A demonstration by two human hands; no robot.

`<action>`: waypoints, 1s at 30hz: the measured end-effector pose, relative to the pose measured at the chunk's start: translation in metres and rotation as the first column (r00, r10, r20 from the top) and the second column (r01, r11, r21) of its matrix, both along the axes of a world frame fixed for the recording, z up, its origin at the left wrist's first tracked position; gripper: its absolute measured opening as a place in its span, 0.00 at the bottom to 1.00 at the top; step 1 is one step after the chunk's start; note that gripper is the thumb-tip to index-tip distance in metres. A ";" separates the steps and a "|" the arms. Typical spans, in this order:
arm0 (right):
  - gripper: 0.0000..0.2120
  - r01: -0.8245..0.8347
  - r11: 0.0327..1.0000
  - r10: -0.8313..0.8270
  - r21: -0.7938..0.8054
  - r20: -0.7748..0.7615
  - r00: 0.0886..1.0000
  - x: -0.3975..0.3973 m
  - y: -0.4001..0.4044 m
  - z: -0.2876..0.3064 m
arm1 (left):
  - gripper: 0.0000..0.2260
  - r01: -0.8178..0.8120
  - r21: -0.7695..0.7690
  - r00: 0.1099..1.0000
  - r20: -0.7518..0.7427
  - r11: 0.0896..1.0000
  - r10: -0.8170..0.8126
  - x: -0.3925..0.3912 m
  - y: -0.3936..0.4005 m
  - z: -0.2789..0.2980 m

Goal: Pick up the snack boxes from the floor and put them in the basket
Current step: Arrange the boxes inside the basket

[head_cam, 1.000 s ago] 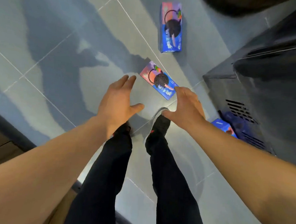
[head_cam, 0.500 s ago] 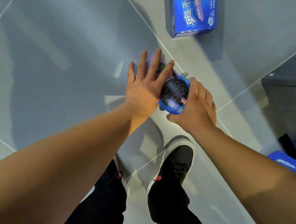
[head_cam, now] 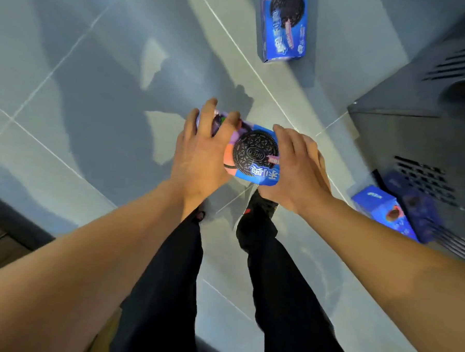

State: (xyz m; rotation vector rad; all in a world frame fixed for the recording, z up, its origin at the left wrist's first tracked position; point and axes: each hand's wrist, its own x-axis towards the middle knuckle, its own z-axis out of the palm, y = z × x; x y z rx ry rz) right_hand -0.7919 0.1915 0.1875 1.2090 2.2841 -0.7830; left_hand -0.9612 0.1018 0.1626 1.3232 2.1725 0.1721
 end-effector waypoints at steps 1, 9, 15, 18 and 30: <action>0.51 -0.002 1.000 0.002 0.002 -0.010 1.000 -0.003 -0.004 0.029 | 0.32 -0.019 0.008 1.000 0.022 1.000 0.019 -0.004 -0.004 0.033; 0.51 0.128 0.992 -0.127 0.009 -0.090 0.988 -0.014 -0.040 0.267 | 0.34 0.082 0.039 0.996 0.023 0.996 -0.083 -0.026 -0.027 0.271; 0.50 0.369 0.916 -0.336 0.158 -0.202 0.920 0.033 -0.097 0.390 | 0.42 0.342 -0.026 0.937 0.080 0.939 -0.339 -0.002 -0.022 0.405; 0.49 0.421 0.873 -0.364 0.248 -0.244 0.899 0.078 -0.132 0.438 | 0.45 0.432 -0.209 0.898 0.186 0.877 -0.398 0.032 -0.017 0.455; 0.27 0.917 0.326 -0.785 0.229 -0.475 0.398 0.318 -0.305 0.533 | 0.37 0.778 -0.239 0.607 0.527 0.581 -0.595 0.292 -0.047 0.573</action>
